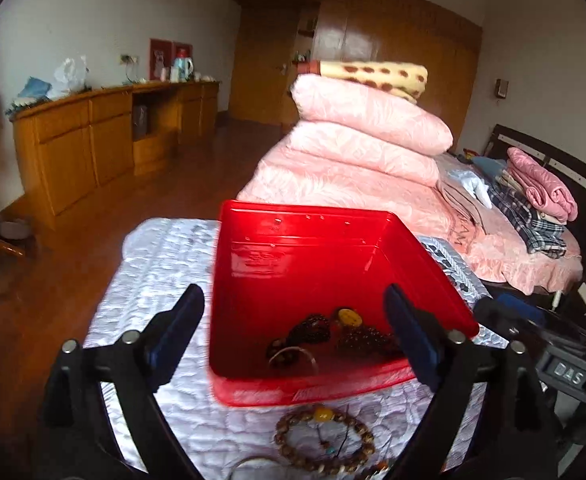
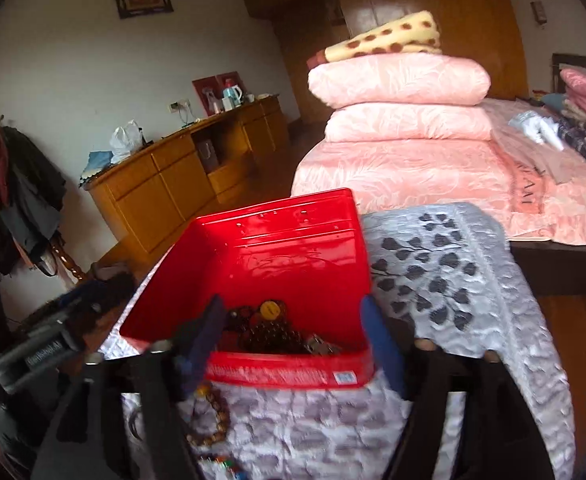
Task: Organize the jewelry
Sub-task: 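Lift both tools out of the red tin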
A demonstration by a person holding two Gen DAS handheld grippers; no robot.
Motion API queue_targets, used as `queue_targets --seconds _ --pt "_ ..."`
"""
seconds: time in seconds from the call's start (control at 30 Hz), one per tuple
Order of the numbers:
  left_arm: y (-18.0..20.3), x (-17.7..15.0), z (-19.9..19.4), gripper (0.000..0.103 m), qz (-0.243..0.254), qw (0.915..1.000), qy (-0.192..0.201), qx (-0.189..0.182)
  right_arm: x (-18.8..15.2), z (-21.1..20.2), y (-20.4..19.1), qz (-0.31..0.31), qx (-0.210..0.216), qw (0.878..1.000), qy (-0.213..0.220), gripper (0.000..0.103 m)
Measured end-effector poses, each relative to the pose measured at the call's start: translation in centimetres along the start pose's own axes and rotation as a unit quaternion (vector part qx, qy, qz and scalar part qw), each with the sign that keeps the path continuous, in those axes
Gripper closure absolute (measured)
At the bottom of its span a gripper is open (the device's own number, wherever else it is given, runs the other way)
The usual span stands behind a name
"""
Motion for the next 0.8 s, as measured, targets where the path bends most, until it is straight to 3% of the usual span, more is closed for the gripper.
queue_targets --seconds 0.27,0.47,0.67,0.8 --pt "-1.5 -4.1 -3.8 0.008 -0.027 0.9996 0.005 0.010 -4.9 -2.9 -0.4 -0.016 -0.016 1.000 -0.013 0.006" --pt "-2.5 -7.8 -5.5 0.006 -0.026 0.9990 -0.016 0.032 -8.0 -3.9 -0.5 -0.016 -0.052 0.998 -0.039 0.006" --pt "-3.3 -10.6 -7.1 0.006 -0.023 0.9985 -0.018 0.046 -10.4 -4.1 -1.2 -0.032 -0.035 0.998 -0.051 0.006" --pt "-3.1 -11.9 -7.8 0.006 -0.023 0.9982 -0.018 0.052 -11.7 -3.9 -1.5 -0.046 -0.053 0.996 -0.053 0.006"
Point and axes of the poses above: each gripper's, at about its wrist camera, not at the fingertips, and z roughly the way its jaws point, y to its right, x to its top, the point moved 8 cm from there along z, roughly the way its jaws point, and after that the axes turned 5 degrees about -y, right-handed, at the moved point
